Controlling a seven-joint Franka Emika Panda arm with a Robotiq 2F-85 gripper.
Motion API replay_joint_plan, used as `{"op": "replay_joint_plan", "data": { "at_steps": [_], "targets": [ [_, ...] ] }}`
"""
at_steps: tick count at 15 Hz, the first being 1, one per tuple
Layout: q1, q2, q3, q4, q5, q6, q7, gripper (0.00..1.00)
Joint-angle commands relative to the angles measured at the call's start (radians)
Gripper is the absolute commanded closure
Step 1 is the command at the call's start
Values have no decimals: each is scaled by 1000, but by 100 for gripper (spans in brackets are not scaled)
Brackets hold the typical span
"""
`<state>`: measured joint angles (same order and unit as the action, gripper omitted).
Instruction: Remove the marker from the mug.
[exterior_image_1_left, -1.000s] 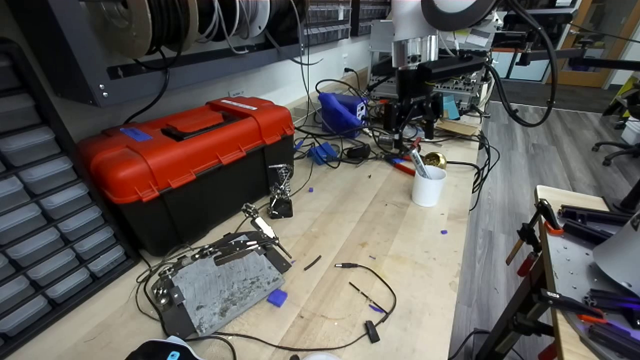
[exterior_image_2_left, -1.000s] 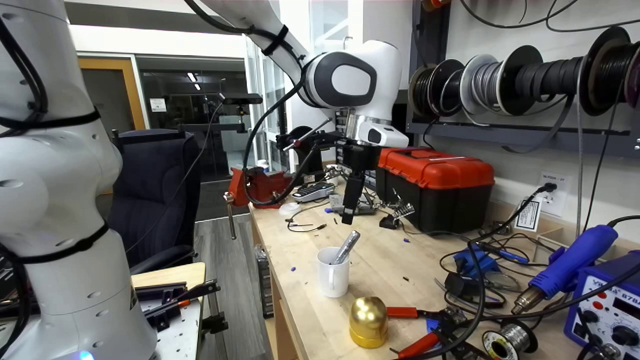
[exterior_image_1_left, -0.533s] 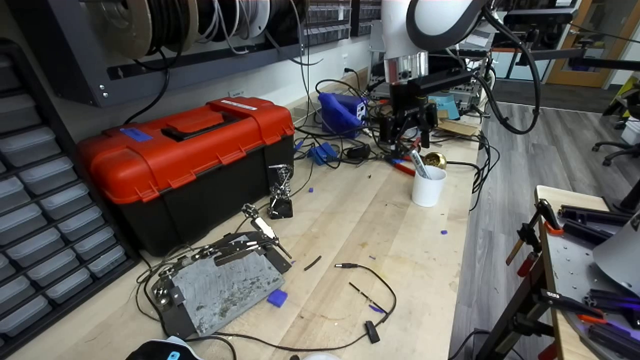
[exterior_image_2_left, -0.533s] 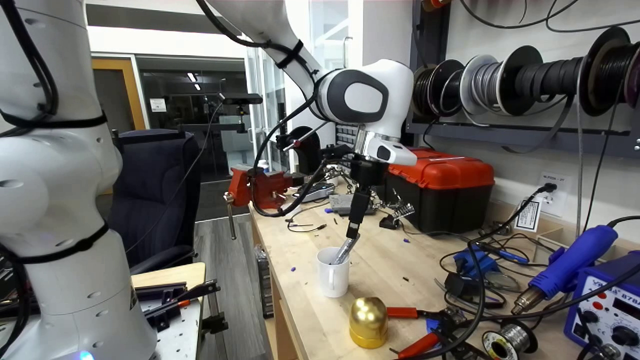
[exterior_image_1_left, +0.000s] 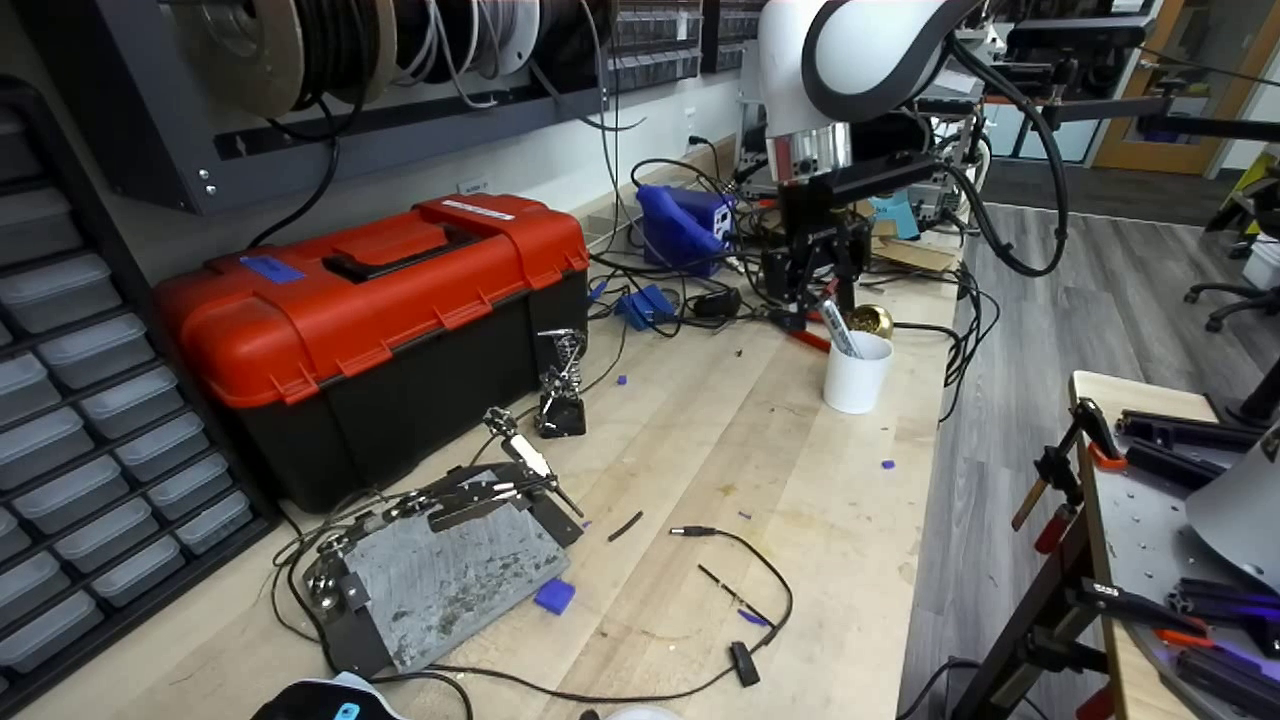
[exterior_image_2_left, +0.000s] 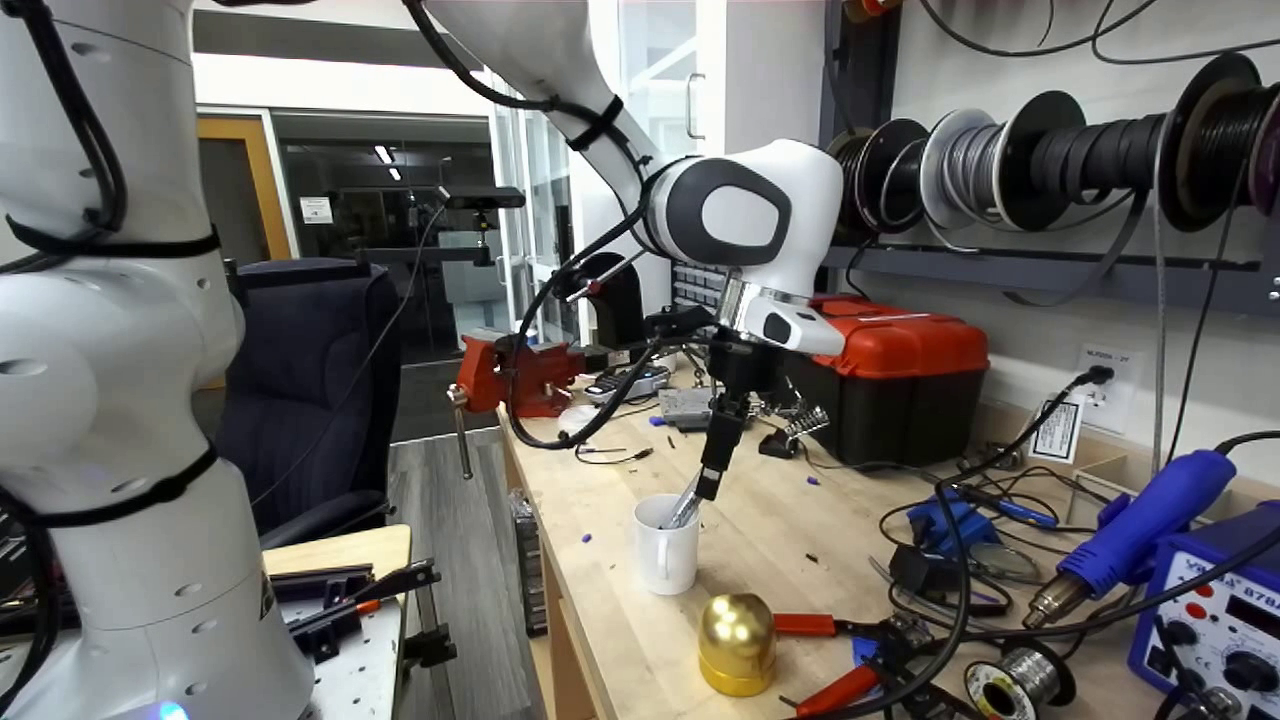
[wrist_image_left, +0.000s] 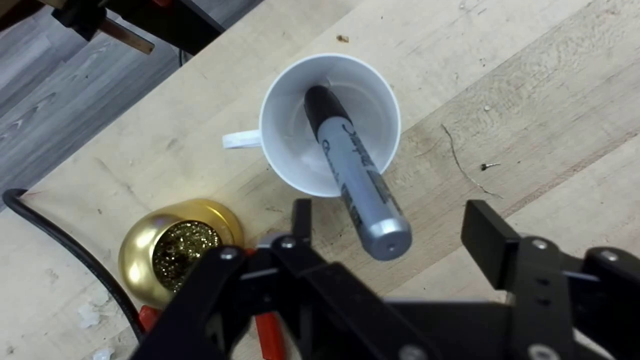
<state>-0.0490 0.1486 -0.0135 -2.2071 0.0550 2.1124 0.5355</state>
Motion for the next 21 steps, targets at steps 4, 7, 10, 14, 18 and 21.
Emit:
{"op": "replay_joint_plan", "data": {
  "at_steps": [4,7,10,14,18,21],
  "targets": [
    [15,1,-25,18,16,-31,11,77],
    [14,0,-27,20,17,-38,11,98],
    [14,-3,-28,20,15,-45,14,96],
    [14,-27,-33,-6,7,-42,23,96],
    [12,-95,-38,-52,1,-59,19,96],
    [10,-159,-35,-81,4,-76,16,96]
  ]
}}
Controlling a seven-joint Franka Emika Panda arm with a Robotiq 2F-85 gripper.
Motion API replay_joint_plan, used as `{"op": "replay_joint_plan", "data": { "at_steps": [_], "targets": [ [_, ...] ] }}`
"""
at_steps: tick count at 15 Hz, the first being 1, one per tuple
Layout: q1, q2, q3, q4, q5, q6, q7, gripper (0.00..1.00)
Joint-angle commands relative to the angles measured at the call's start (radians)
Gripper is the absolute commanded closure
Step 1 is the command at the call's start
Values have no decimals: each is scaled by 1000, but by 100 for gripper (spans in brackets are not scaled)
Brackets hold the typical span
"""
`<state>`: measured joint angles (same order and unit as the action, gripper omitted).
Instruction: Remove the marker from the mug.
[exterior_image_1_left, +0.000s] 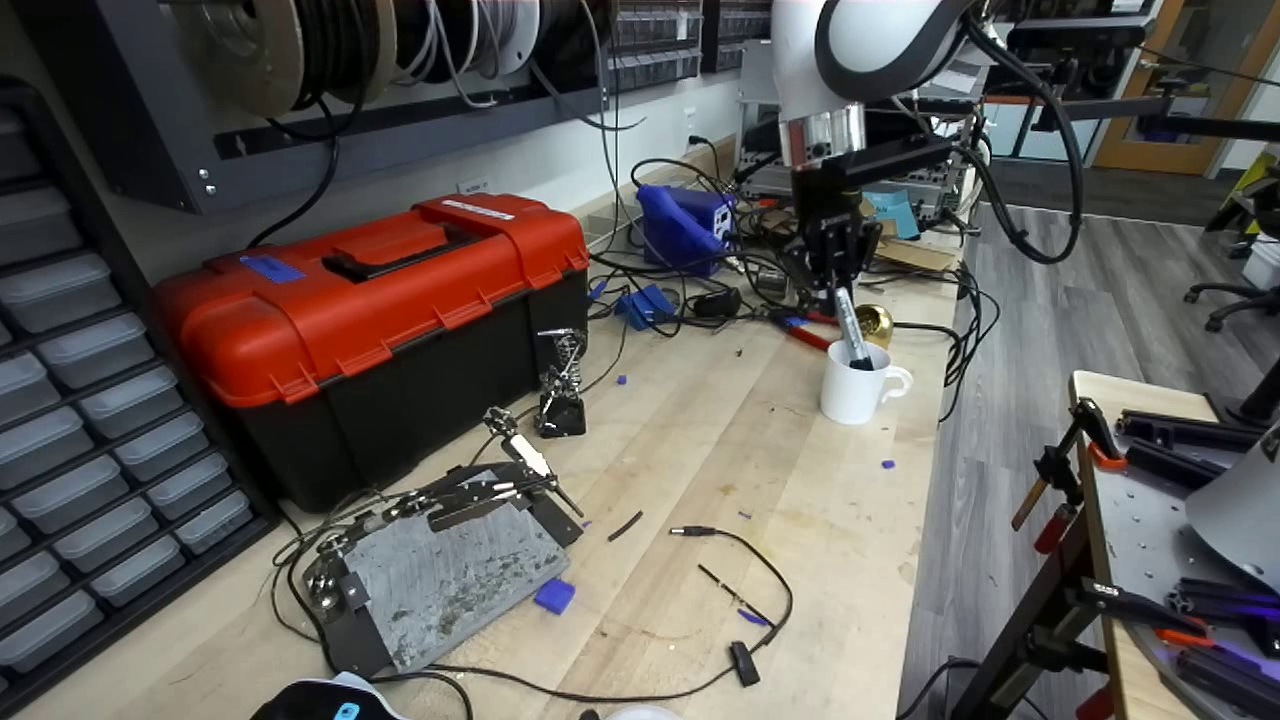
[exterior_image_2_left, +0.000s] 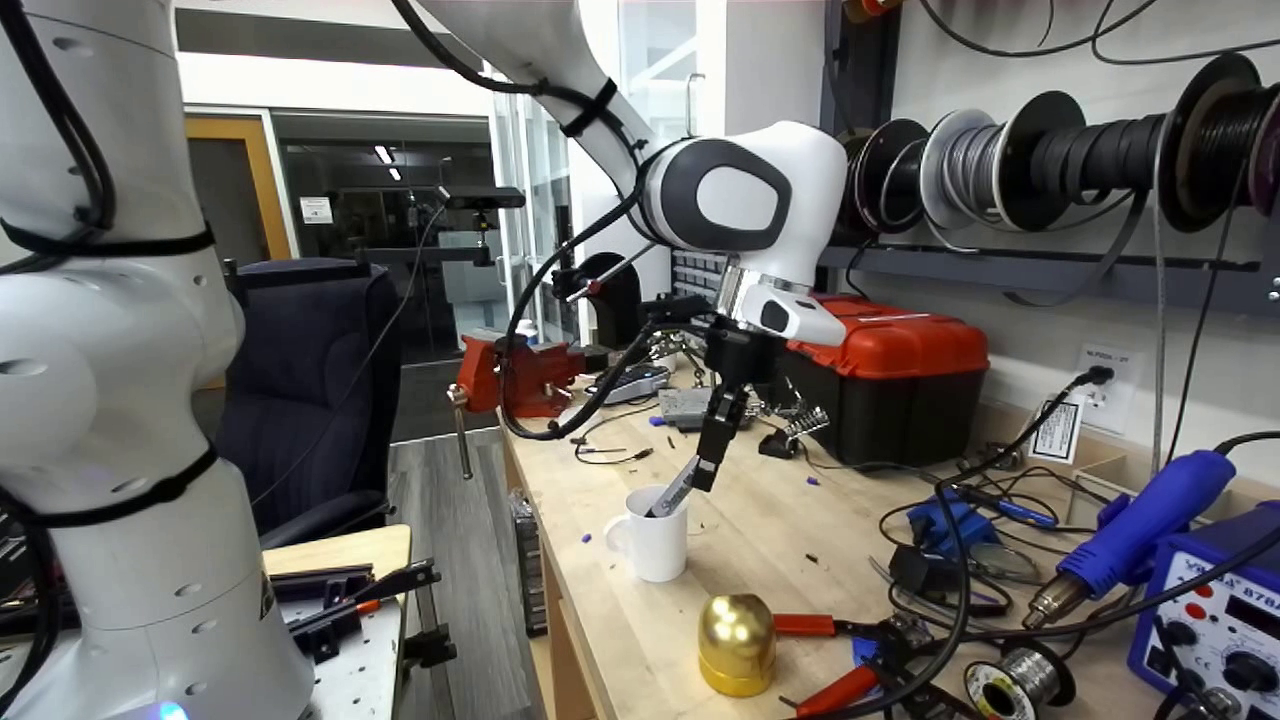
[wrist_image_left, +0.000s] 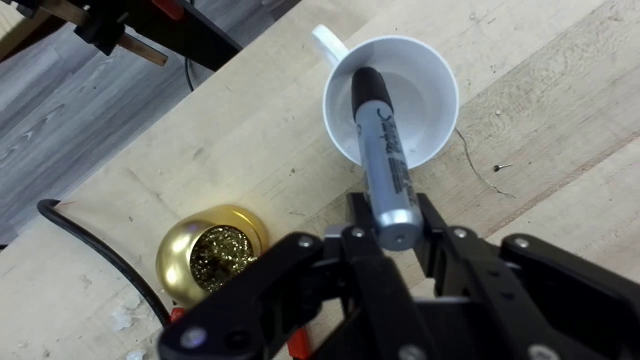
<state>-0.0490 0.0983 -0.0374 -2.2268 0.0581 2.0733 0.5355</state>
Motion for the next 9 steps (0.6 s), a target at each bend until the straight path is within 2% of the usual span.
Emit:
{"op": "replay_joint_plan", "data": {
  "at_steps": [1,6,9],
  "targets": [
    [10,-128,-7,-64,3,-44,15,96],
    [14,-238,19,-45,-10,-117,20,96],
    [30,-293,62,-7,-31,-181,30,96]
  ]
}}
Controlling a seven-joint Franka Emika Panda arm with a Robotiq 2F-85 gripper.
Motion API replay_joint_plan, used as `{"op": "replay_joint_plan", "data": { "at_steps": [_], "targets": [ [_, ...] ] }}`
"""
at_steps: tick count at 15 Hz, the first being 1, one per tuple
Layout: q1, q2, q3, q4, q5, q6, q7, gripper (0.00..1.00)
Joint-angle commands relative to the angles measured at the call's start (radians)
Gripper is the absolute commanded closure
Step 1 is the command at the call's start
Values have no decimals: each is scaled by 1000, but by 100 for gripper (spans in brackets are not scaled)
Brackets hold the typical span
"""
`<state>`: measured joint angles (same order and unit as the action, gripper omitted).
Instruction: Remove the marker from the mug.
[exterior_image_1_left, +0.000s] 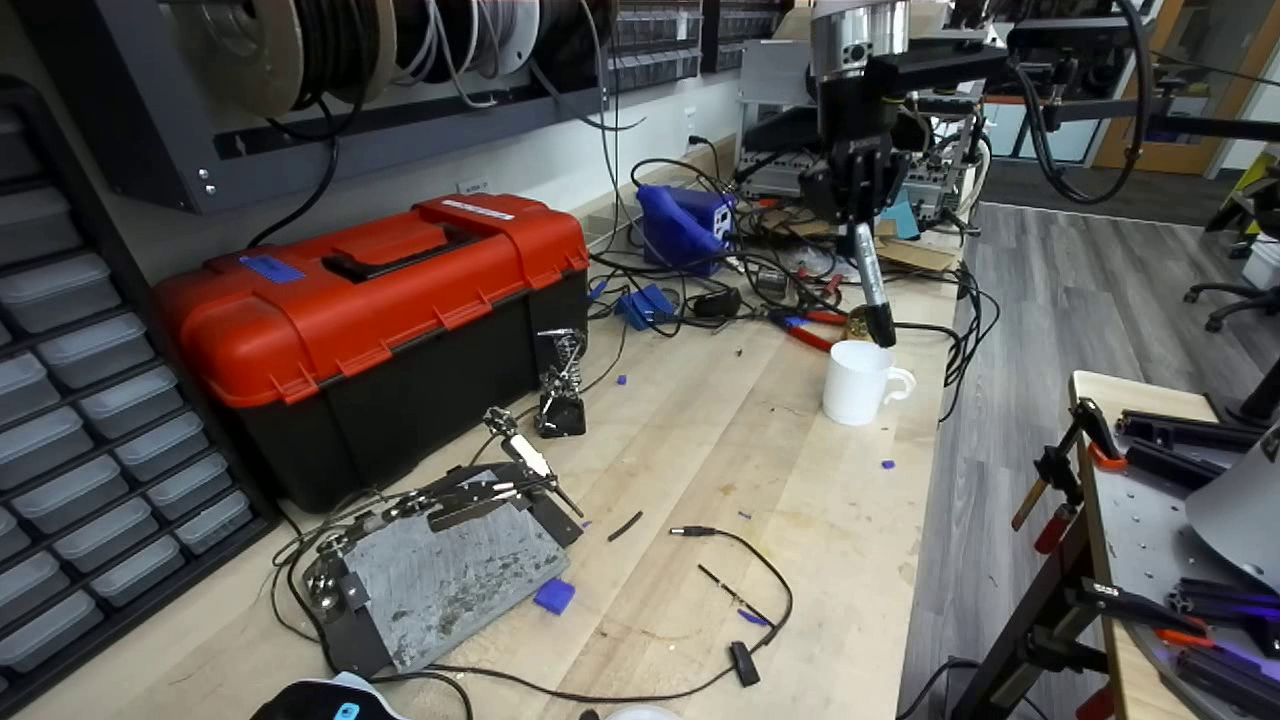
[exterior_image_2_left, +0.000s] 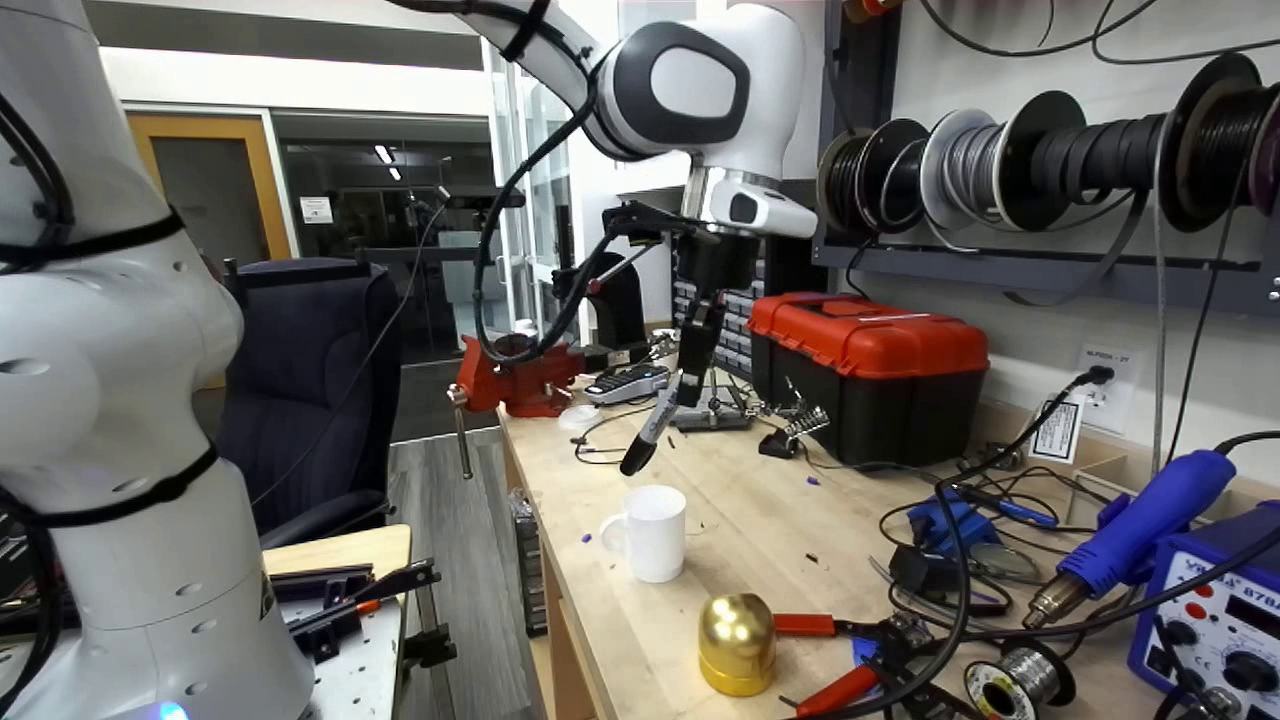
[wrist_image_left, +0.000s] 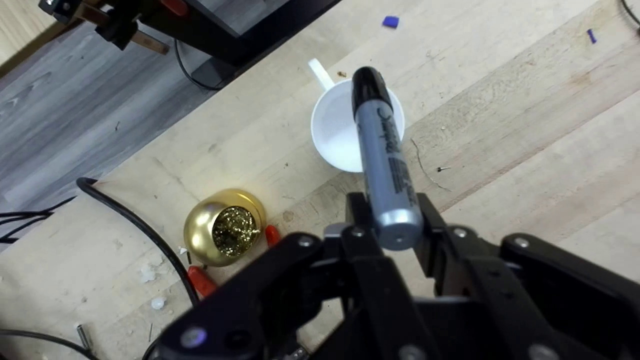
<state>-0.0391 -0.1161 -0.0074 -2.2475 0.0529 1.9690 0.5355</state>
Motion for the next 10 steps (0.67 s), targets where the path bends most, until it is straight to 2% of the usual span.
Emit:
{"op": "replay_joint_plan", "data": {
  "at_steps": [1,6,10],
  "targets": [
    [28,-80,51,40,-30,-107,27,96],
    [85,25,136,223,-18,-236,3,96],
    [115,160,147,334,-9,-243,-32,96]
  ]
}}
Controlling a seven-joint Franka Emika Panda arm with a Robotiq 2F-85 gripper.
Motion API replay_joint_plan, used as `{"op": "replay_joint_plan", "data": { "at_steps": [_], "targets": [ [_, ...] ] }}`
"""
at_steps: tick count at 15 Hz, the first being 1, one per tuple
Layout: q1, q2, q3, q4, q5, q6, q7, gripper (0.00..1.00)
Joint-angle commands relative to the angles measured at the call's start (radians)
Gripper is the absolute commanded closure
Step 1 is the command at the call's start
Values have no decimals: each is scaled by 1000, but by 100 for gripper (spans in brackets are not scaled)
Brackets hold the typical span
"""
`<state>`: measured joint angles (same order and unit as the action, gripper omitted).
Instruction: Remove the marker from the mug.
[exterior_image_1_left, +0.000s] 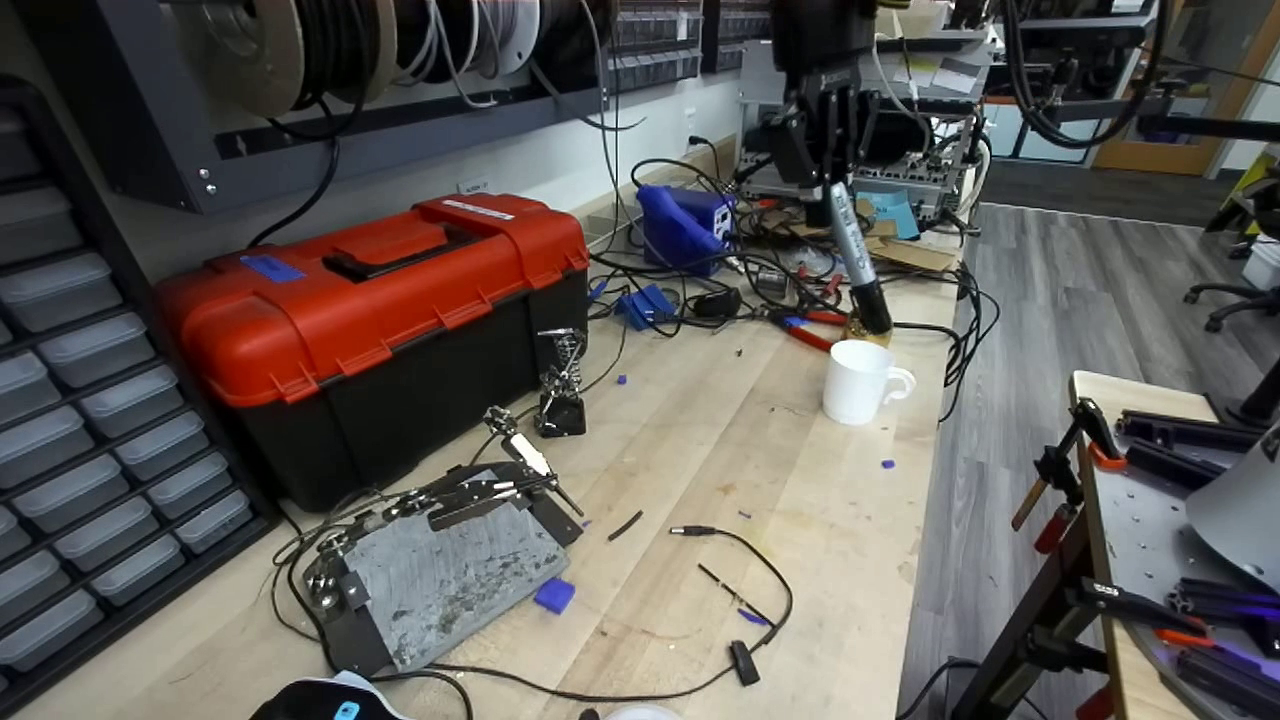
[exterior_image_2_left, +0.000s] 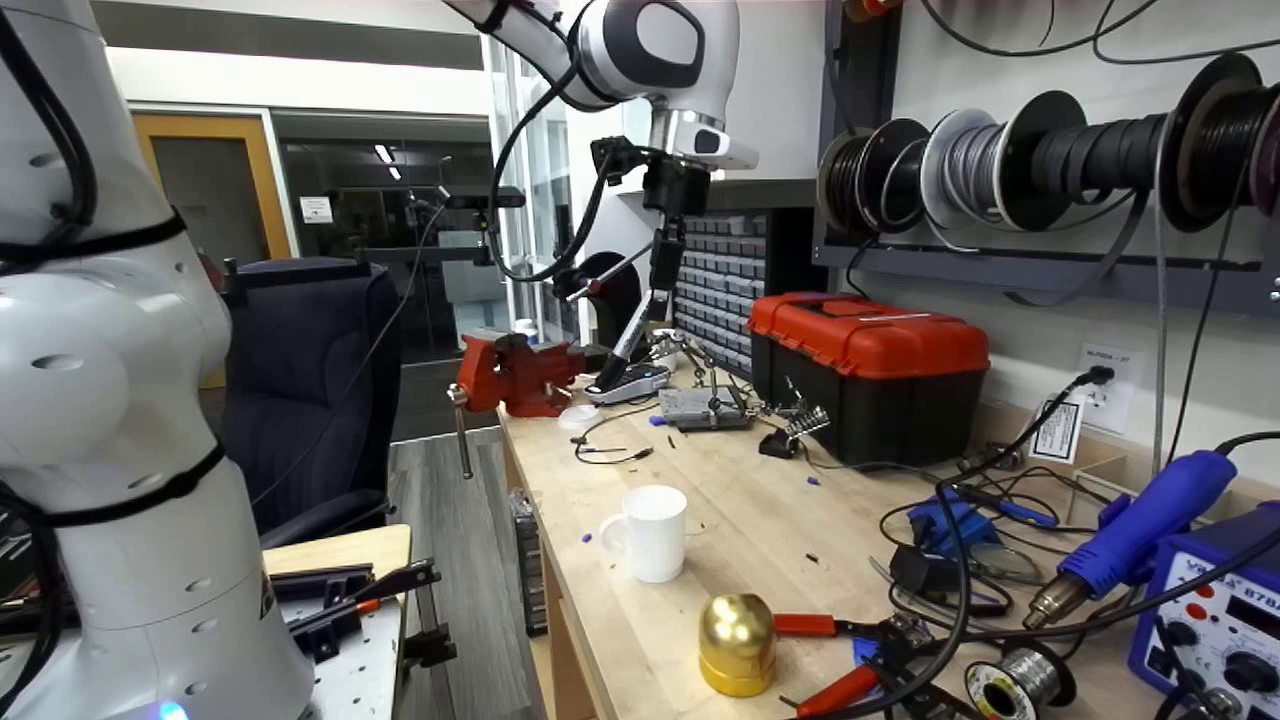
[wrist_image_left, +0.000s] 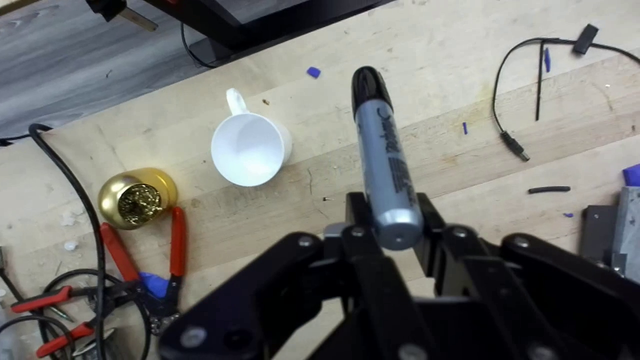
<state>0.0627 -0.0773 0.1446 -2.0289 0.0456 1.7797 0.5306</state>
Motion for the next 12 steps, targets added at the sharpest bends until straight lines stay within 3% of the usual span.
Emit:
{"op": "replay_joint_plan", "data": {
  "at_steps": [1,5,12],
  "targets": [
    [17,170,-10,148,2,-57,-32,96],
    [29,345,-30,276,15,-89,-62,96],
    [50,545,-50,455,23,-201,-119,96]
  ]
}}
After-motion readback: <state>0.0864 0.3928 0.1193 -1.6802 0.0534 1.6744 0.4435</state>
